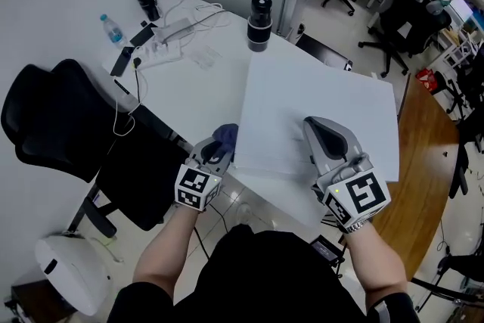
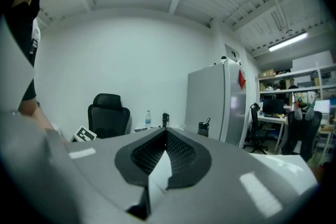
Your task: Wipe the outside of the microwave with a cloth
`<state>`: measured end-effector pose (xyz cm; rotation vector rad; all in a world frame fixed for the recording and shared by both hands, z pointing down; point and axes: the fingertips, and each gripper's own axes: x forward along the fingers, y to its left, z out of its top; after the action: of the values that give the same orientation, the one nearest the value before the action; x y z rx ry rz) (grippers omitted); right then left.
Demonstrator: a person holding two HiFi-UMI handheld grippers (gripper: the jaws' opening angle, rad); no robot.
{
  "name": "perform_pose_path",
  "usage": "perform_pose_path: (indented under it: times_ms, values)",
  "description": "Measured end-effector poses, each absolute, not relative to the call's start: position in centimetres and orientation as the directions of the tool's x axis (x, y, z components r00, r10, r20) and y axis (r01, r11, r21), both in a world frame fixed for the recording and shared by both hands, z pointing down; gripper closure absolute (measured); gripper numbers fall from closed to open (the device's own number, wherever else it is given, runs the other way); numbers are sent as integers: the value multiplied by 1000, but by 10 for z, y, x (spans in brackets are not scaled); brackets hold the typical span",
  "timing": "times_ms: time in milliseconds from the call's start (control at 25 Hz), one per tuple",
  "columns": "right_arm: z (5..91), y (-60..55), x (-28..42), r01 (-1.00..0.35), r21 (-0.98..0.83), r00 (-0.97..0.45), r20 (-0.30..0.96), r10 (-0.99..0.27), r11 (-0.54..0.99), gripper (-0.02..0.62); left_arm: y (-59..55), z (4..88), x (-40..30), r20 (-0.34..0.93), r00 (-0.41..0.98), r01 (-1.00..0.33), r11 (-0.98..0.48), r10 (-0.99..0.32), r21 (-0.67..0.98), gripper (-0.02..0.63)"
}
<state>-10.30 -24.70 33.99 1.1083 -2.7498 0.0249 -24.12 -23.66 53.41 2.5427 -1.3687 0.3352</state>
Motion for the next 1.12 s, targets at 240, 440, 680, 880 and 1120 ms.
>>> perform_pose_path:
  times_ms: [240,440,680,880,1120]
  values:
    - [341,-257,-98,-721,53,-673,184,-716,691,594,-267,539,-241,312,563,-821,-561,-765,105,520]
    - [342,-265,-96,-739,56,-652,195,-733,671,594,-290,542,-239,312,580,-809,-578,-753,107,520]
    - [343,-274,-93,-758,61,-628,201,-752,649,594,-317,548,-239,317,587,-803,-586,-745,109,520]
    - [345,-280,-88,-775,62,-607,209,-767,629,594,-341,553,-239,325,587,-802,-588,-742,107,520]
    - [348,-287,-78,-793,60,-583,214,-784,606,594,-367,560,-239,337,583,-804,-584,-739,111,520]
